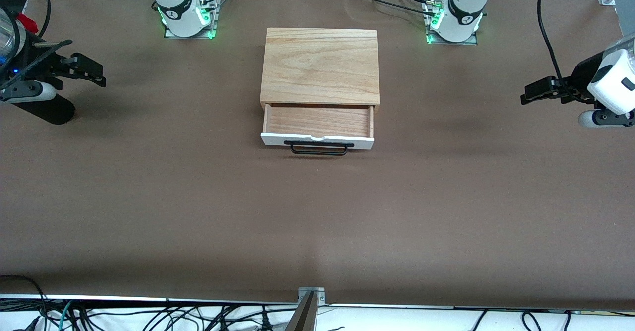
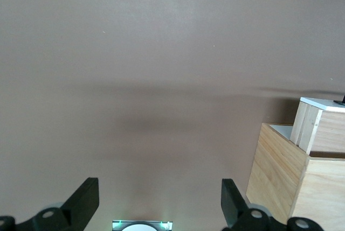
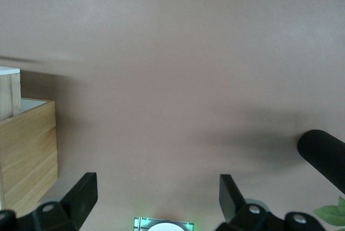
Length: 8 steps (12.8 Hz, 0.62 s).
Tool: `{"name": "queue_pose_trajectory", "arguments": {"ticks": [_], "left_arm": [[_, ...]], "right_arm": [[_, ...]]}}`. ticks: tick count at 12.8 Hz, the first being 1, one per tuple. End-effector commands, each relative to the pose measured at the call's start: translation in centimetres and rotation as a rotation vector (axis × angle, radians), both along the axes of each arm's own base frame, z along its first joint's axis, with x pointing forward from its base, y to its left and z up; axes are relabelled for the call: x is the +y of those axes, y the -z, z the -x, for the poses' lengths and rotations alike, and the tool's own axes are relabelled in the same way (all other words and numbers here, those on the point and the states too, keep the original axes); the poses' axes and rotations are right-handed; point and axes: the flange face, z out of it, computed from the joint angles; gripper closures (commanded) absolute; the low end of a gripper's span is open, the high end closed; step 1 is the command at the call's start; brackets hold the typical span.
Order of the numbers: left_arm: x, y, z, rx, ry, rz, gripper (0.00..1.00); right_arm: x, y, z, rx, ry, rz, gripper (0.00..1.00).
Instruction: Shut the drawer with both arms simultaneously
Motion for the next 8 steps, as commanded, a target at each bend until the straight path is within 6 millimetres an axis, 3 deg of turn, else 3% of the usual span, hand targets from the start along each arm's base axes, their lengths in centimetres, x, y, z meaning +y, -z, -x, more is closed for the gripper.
{"name": "queue_pose_trajectory", "arguments": {"ticks": [1,8], "left_arm": [[0.11,-0.26,-0.20,-0.006,0.015,-0.019,0.00],[0.07,-0.26,-0.21,-0.007,0.016,-0.015,0.00]], "right_arm": [[0.38,-0.07,0.09,0.010,-0.008,0.004,0.00],[0.71,0.14,0.13,0.016,-0.009,-0.017,0.00]]}}
